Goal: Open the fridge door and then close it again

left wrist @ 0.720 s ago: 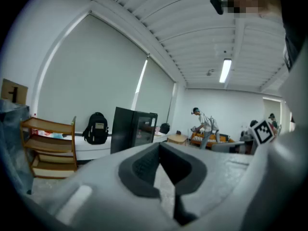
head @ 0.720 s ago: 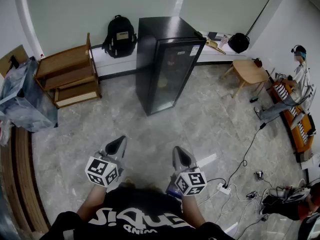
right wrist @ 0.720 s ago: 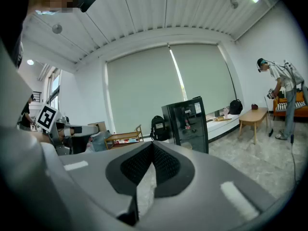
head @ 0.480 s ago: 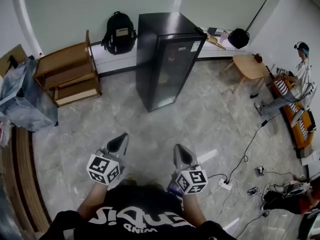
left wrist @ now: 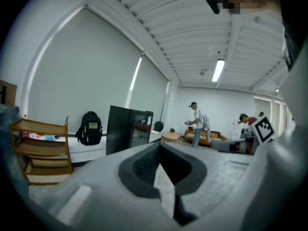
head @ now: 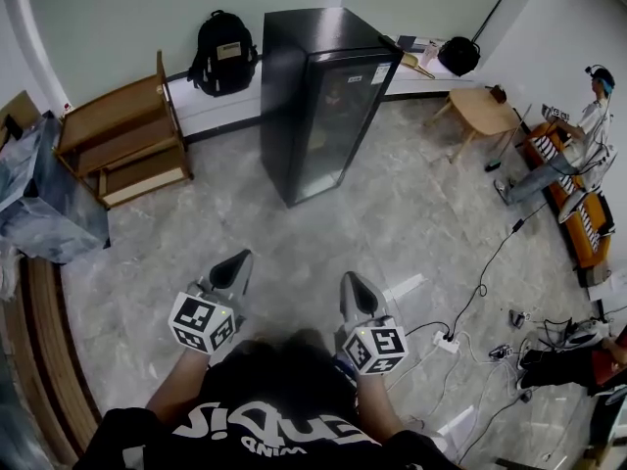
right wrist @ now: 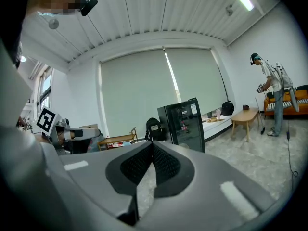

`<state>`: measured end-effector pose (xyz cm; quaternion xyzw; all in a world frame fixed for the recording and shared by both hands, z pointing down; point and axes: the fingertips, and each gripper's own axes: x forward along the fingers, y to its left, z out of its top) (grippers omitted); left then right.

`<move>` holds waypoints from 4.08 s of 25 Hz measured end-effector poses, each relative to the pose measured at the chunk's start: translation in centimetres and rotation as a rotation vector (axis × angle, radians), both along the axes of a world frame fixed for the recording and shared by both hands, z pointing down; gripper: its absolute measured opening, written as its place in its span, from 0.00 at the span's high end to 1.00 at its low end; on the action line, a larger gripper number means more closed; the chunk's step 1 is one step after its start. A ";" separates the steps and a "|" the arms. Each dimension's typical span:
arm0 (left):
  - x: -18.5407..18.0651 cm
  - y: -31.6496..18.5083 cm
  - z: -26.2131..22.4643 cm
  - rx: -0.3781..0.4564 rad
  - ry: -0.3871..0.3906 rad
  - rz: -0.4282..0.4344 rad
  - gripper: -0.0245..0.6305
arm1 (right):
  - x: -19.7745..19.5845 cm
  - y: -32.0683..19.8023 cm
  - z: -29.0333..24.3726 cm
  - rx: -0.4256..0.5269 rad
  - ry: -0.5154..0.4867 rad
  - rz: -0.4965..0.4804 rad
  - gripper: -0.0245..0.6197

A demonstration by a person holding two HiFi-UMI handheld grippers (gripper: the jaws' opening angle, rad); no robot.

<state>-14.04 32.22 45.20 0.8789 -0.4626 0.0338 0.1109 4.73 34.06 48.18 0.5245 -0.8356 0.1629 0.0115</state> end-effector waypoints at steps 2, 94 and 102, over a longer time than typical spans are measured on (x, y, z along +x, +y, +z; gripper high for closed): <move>-0.1 -0.2 0.1 -0.001 0.003 0.013 0.96 | -0.2 0.0 0.4 -0.007 0.004 0.010 0.97; 8.7 -60.3 1.4 0.033 -0.005 0.080 0.59 | 6.6 -53.5 -0.7 -0.031 0.009 -0.030 0.97; 9.5 -63.0 2.8 0.006 -0.013 0.093 0.59 | 7.2 -54.7 -0.5 -0.037 0.017 -0.013 0.97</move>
